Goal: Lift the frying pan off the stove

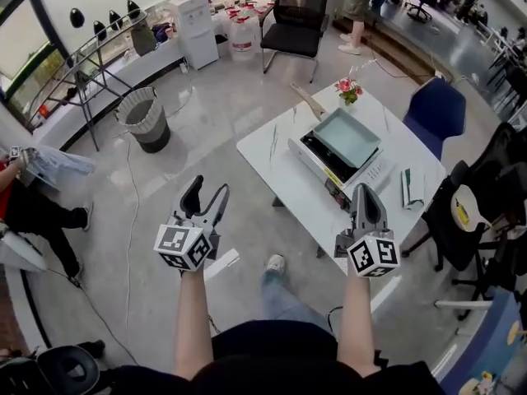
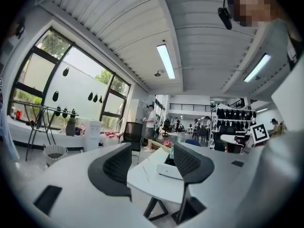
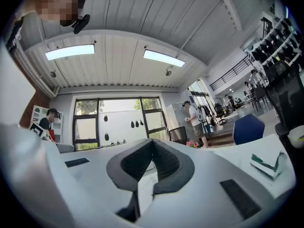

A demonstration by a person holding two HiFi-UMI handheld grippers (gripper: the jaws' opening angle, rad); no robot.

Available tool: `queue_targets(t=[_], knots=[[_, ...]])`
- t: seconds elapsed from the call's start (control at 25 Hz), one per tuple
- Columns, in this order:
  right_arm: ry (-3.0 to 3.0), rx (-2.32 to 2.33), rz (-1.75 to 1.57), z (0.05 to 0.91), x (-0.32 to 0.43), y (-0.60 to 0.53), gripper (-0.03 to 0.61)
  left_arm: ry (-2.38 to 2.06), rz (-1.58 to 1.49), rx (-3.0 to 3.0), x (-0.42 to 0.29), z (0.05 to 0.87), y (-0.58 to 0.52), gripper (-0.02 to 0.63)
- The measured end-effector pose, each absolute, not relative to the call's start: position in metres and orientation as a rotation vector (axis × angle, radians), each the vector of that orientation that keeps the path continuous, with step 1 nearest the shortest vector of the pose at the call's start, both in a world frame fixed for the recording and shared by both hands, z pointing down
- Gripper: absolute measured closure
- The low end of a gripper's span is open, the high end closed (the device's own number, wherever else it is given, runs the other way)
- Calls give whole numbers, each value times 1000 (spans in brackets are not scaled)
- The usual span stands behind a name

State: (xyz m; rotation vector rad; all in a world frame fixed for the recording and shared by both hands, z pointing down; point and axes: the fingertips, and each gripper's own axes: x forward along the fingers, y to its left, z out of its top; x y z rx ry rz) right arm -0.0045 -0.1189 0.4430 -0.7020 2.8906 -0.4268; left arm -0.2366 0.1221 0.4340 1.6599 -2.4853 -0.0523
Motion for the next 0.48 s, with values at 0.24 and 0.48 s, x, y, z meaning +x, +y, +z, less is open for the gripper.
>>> queue_targets(t=[0.24, 0.48], knots=[[2829, -808, -439, 438, -64, -202, 575, -2496, -10, 1736, -318, 419, 29, 337], [2827, -910, -427, 439, -77, -238, 575, -2412, 2, 1818, -345, 421, -28, 337]])
